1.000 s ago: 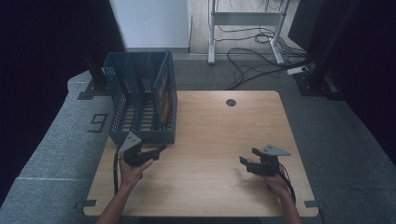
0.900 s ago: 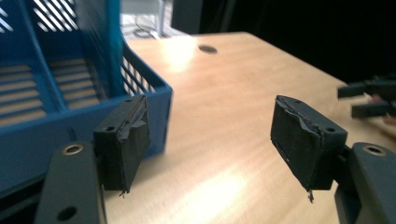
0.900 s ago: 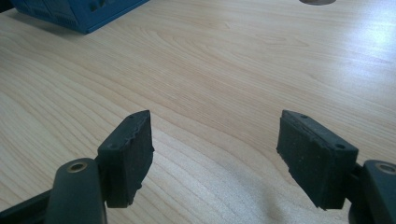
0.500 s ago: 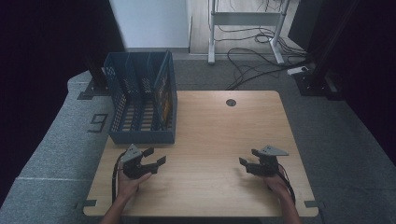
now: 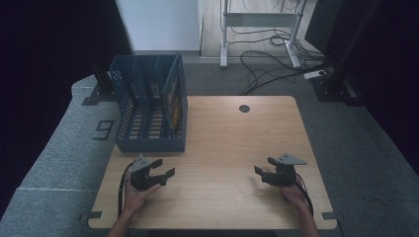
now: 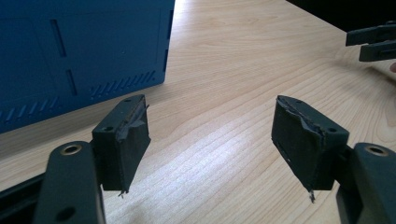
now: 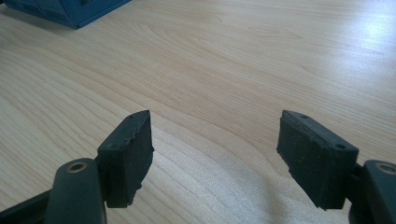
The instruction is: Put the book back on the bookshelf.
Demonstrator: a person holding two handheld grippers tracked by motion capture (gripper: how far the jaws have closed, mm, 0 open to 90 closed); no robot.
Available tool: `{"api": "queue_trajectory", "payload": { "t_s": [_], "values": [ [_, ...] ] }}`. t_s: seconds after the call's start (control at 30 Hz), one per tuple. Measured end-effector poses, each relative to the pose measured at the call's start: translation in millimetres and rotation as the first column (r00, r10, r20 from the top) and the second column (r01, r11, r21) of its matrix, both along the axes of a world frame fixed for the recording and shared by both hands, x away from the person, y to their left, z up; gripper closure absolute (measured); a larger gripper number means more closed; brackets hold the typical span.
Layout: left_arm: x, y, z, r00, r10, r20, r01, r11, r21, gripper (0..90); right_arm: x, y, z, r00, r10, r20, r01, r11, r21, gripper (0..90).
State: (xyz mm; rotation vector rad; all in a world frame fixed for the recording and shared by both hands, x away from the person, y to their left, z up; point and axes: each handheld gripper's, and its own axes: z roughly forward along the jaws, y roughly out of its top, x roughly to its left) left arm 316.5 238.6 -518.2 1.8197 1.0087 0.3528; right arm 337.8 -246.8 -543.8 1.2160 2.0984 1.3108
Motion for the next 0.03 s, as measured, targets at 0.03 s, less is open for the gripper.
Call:
{"api": "queue_trajectory", "payload": {
  "t_s": [0.03],
  "values": [
    [-0.1, 2.1, 0.2, 1.0000, 0.006, 0.000, -0.006, 1.0000, -0.002, 27.4, 0.3, -0.2, 0.0, 1.0000, -0.001, 0.003, 0.001, 1.0000, -0.001, 25.7]
  ]
}}
